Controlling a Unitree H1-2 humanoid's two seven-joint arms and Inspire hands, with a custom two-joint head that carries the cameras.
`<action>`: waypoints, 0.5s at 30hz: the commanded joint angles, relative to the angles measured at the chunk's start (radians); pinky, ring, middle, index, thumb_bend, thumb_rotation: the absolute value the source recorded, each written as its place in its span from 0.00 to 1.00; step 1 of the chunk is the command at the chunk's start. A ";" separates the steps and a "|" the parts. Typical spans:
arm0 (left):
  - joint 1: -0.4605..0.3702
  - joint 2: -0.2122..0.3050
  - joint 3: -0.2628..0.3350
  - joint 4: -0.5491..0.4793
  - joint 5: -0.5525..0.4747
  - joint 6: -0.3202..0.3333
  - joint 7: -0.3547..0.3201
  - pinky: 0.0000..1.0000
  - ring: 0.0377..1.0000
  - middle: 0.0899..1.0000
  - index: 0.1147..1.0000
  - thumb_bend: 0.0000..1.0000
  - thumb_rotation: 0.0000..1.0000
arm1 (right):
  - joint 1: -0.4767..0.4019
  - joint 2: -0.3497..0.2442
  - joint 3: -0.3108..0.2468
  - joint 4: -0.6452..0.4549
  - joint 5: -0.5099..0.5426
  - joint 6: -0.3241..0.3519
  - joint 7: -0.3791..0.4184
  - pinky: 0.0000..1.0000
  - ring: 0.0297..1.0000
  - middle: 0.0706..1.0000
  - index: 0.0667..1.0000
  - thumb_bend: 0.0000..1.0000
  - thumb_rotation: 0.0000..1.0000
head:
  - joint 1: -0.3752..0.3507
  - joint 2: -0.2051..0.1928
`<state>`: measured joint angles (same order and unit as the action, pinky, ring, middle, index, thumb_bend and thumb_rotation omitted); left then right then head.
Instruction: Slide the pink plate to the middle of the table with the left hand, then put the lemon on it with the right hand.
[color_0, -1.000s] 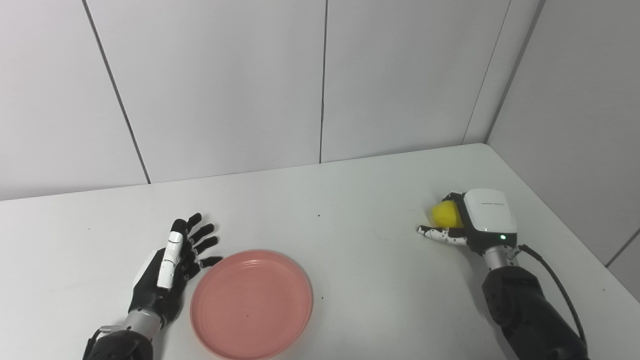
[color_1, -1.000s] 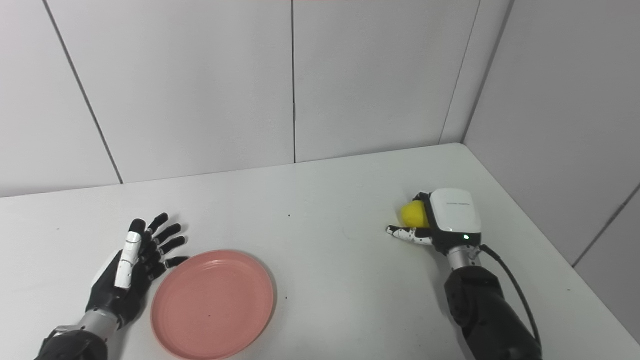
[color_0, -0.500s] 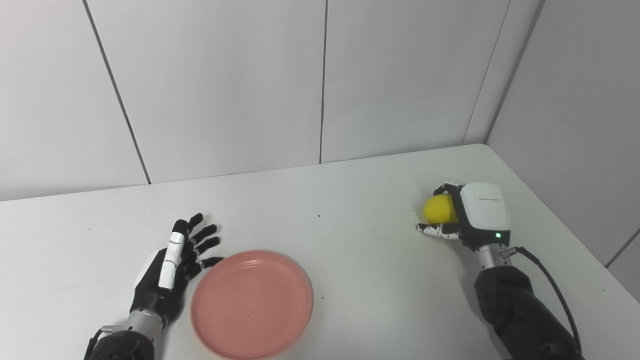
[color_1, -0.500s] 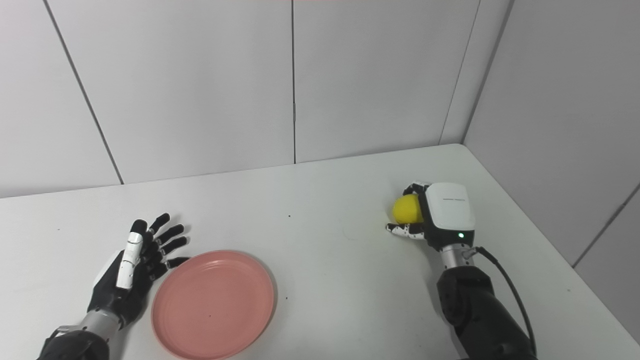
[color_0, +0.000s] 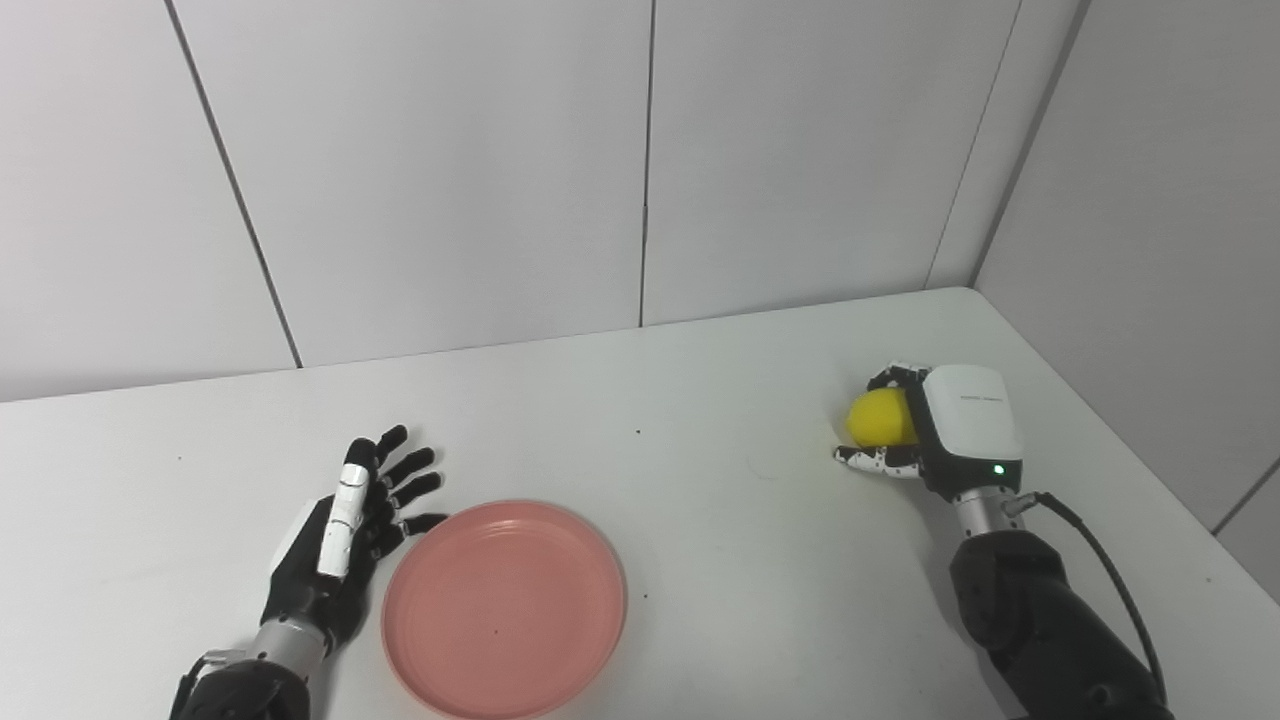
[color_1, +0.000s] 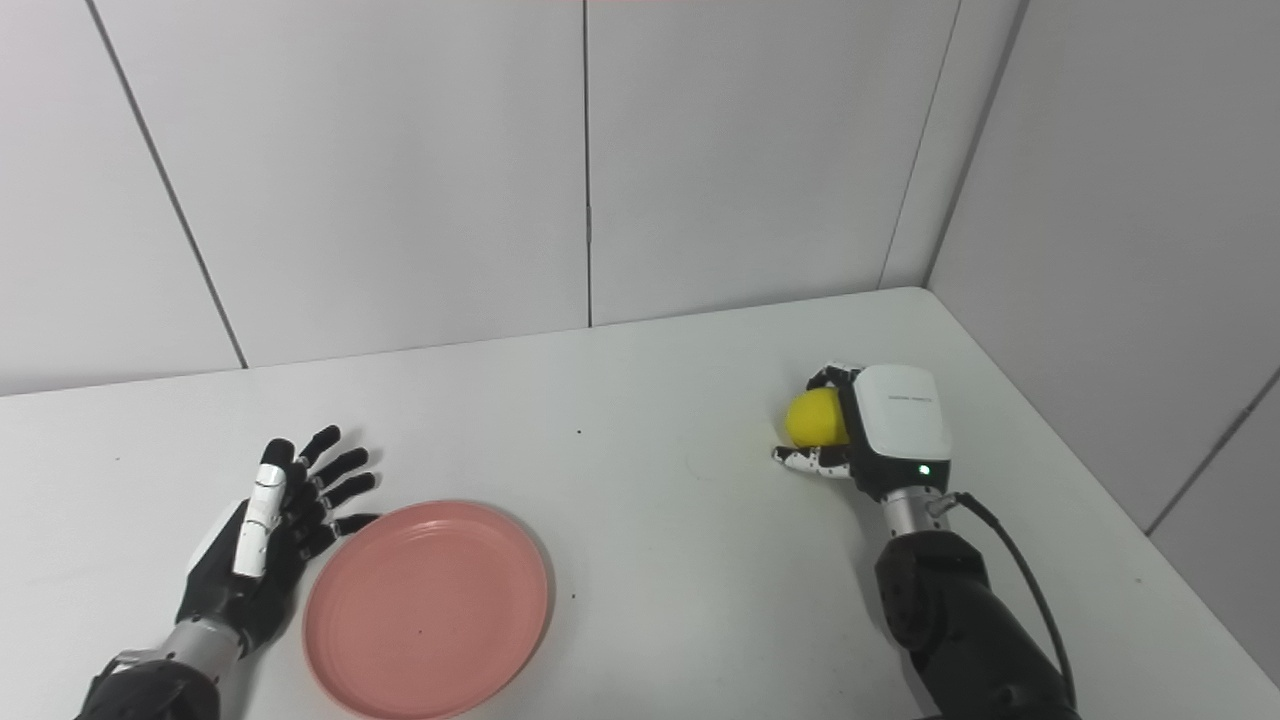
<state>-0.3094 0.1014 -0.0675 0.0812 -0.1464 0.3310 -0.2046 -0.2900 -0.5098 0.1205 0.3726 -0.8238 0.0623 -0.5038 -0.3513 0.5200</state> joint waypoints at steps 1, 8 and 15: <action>-0.007 0.002 -0.007 0.009 0.013 0.026 -0.001 0.73 0.85 0.87 0.93 0.73 1.00 | -0.022 -0.037 -0.006 -0.073 -0.001 -0.028 0.007 0.13 0.16 0.23 0.44 0.49 0.16 | 0.013 0.001; -0.008 -0.008 -0.016 0.003 0.017 0.036 0.004 0.72 0.85 0.87 0.93 0.72 1.00 | -0.033 -0.025 0.003 -0.205 0.005 -0.031 0.071 0.13 0.16 0.23 0.44 0.49 0.16 | 0.053 0.004; 0.001 -0.020 -0.031 -0.016 0.027 0.044 0.016 0.69 0.84 0.86 0.93 0.70 1.00 | -0.065 -0.021 0.032 -0.283 -0.029 -0.039 0.125 0.14 0.16 0.23 0.44 0.49 0.16 | 0.105 0.011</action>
<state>-0.3094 0.0865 -0.0897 0.0711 -0.1405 0.3381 -0.1981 -0.3047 -0.5165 0.1604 0.1215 -0.8425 0.0617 -0.3680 -0.2485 0.5292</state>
